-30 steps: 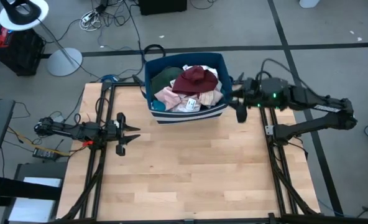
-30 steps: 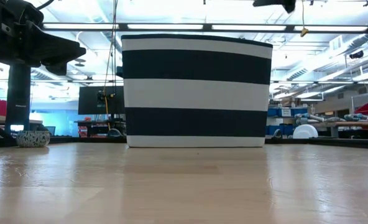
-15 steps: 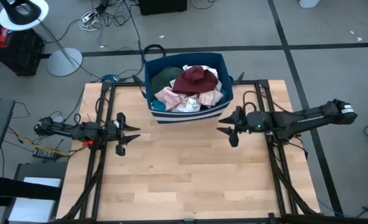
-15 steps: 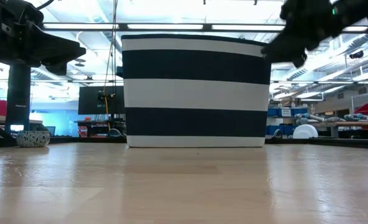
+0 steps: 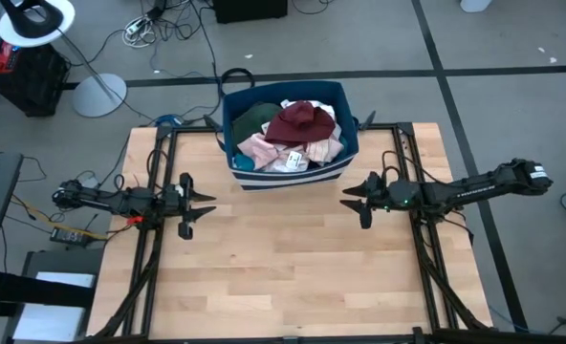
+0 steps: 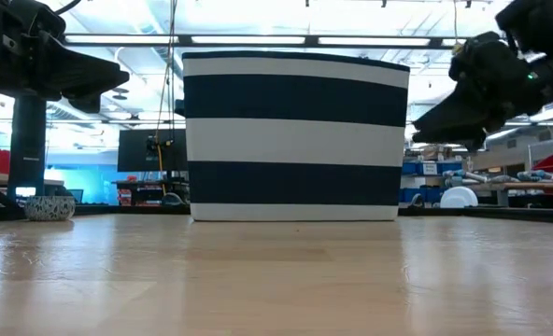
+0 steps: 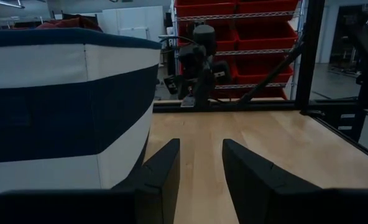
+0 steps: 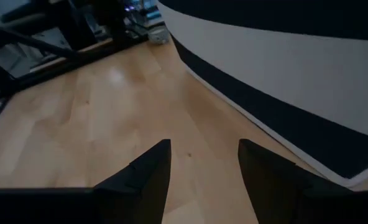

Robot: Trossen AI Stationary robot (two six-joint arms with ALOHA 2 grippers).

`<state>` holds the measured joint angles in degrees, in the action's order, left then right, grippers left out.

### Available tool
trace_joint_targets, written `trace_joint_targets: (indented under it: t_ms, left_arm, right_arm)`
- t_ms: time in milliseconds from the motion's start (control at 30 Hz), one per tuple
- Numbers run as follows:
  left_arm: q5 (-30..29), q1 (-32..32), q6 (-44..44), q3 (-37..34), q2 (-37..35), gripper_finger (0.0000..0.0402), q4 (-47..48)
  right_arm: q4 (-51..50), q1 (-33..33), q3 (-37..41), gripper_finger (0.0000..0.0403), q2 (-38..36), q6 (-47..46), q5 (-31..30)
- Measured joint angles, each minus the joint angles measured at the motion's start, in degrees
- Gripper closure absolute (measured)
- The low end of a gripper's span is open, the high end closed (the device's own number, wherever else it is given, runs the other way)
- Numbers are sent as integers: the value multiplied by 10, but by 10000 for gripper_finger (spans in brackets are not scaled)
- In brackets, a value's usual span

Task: Sort clothes
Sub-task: Return to Home Position

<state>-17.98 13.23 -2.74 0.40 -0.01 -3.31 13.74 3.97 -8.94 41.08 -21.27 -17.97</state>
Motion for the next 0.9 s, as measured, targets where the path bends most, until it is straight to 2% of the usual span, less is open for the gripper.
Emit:
trace_joint_targets:
  t_ms: [133,300,567,667,900]
  left_arm:
    - [0,0,0,0,0,275,0]
    - [0,0,0,0,0,275,0]
    - [0,0,6,0,0,275,1]
    - [0,0,6,0,0,275,2]
    - [0,0,6,0,0,275,0]
  right_arm:
    - [-29,-29,10,214,-56,20,67]
    - [-123,-84,5,213,-114,25,150]
    - [-209,-107,5,215,-195,34,196]
    - [-260,-106,5,213,-213,19,197]
    - [-295,-98,5,213,-241,19,204]
